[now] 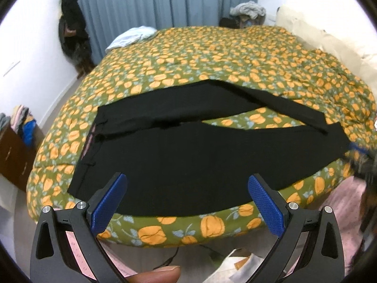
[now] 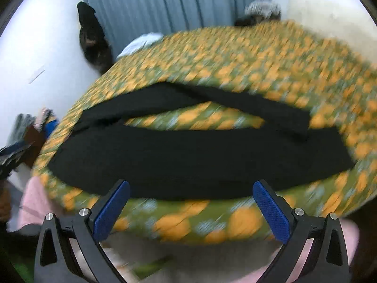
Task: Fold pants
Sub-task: 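Move both grippers down toward the black trousers on the duvet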
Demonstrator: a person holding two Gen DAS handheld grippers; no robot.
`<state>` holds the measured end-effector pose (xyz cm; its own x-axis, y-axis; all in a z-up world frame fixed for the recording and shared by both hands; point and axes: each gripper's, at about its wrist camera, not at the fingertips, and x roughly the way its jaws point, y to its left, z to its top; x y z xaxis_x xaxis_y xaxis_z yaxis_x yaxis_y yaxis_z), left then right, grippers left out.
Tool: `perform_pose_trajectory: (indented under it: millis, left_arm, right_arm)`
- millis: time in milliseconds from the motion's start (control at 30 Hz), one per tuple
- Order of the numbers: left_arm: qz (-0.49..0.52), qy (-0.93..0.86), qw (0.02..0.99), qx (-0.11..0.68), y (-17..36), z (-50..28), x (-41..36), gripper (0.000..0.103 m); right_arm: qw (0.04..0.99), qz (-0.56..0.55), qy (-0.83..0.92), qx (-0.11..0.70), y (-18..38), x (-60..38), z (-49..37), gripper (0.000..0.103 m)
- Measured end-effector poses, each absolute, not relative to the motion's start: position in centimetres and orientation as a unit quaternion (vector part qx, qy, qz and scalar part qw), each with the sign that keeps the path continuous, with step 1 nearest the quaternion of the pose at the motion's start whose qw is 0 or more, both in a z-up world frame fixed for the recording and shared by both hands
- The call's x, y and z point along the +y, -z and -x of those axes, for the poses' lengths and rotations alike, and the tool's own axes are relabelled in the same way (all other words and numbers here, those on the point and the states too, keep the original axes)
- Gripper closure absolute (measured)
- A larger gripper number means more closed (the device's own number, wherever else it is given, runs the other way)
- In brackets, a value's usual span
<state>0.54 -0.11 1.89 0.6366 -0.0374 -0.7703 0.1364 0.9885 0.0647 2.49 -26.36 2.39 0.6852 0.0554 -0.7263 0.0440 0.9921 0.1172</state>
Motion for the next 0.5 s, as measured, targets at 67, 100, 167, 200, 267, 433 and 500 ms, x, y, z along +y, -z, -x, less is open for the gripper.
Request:
perform_pose_trajectory:
  millis: [67, 100, 167, 200, 267, 433, 500]
  left_arm:
    - [-0.065, 0.038, 0.9, 0.43, -1.5, -0.7, -0.1, 0.0]
    - [-0.073, 0.032, 0.898, 0.433, -1.2, -0.8, -0.3, 0.0]
    - [-0.088, 0.025, 0.894, 0.438, -0.8, -0.9, -0.6, 0.0]
    - [-0.092, 0.025, 0.893, 0.44, -0.6, -1.0, -0.7, 0.0]
    - [-0.094, 0.026, 0.886, 0.453, -0.1, -1.2, -1.0, 0.0]
    - [-0.105, 0.017, 0.874, 0.475, 1.0, -2.1, -1.5, 0.0]
    - [-0.11, 0.011, 0.867, 0.486, 1.5, -2.8, -1.6, 0.0]
  right_arm:
    - [0.919, 0.016, 0.023, 0.393, -1.6, -29.1, -5.2, 0.0]
    - [0.915, 0.042, 0.033, 0.401, -0.8, -30.2, -6.4, 0.0]
    - [0.894, 0.091, 0.05, 0.435, 2.2, -32.9, -9.6, 0.0]
    - [0.89, 0.099, 0.05, 0.442, 3.1, -33.7, -10.4, 0.001]
    - [0.88, 0.12, 0.038, 0.458, 5.3, -34.9, -12.4, 0.012]
    - [0.848, 0.163, 0.041, 0.503, 10.1, -37.5, -16.0, 0.029]
    - [0.84, 0.136, 0.024, 0.524, 10.8, -39.1, -17.2, 0.07]
